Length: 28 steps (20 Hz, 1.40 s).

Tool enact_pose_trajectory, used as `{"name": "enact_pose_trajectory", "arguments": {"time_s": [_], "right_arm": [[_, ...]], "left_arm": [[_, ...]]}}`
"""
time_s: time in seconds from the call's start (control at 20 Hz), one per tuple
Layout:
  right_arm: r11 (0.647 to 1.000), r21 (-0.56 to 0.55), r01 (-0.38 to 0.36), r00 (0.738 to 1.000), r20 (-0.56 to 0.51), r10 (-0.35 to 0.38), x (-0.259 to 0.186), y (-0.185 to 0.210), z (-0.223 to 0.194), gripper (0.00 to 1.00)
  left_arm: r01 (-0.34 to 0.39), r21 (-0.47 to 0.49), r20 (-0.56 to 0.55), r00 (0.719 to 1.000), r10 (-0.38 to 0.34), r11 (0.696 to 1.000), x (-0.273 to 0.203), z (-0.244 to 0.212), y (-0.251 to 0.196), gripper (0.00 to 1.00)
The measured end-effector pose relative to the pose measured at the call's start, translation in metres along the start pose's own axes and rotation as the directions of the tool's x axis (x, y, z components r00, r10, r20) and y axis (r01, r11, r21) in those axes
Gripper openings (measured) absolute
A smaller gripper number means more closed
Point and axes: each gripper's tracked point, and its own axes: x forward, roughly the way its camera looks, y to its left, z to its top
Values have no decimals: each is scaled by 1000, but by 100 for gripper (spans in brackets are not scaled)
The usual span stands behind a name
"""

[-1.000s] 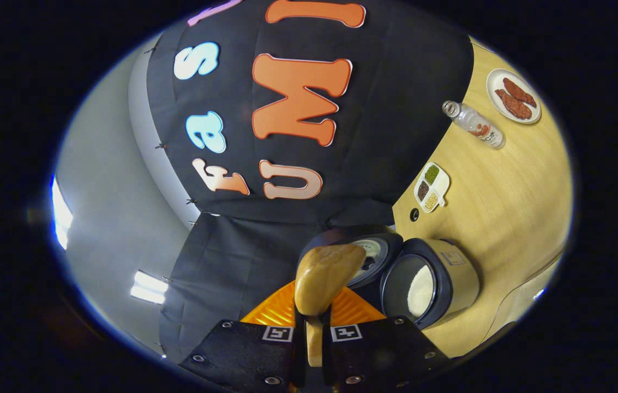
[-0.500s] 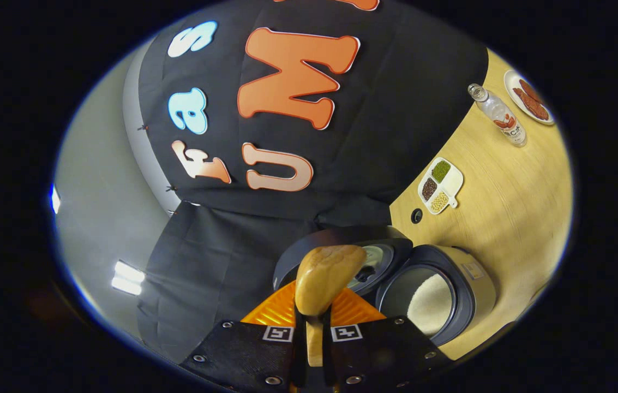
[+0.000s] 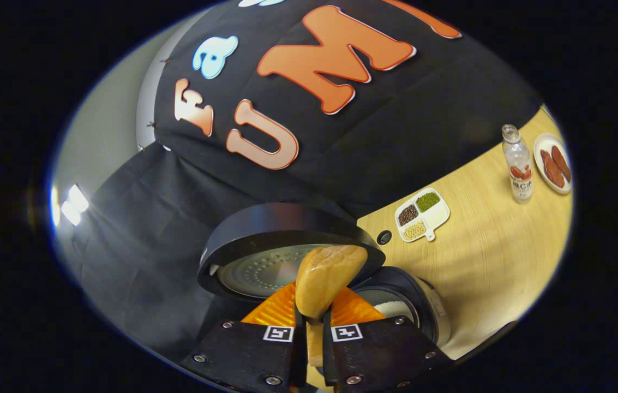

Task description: Close the left gripper, press the button to open the rice cooker; take a wooden spoon from the chopstick holder with the right hand, scoop a spoonful of rice and pour it into the rice cooker, then put the wooden spoon back into the chopstick holder.

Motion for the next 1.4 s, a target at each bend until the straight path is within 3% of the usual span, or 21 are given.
{"name": "enact_pose_trajectory", "arguments": {"time_s": [0.3, 0.65, 0.95, 1.4], "right_arm": [[957, -284, 58, 998, 55, -44, 20, 13, 4, 11], [922, -383, 56, 998, 53, -39, 22, 18, 0, 11], [863, -501, 70, 997, 66, -43, 20, 18, -4, 11], [727, -684, 59, 997, 77, -8, 18, 31, -14, 11]], "left_arm": [[-7, -1, -13, 1000, 7, 1000, -3, -5, 2, 98], [-13, -14, -25, 1000, 12, 1000, 0, -9, 5, 98], [3, -6, -27, 1000, -3, 1000, -2, -9, -3, 98], [8, -2, -33, 999, -8, 1000, -2, -14, -6, 98]]}}
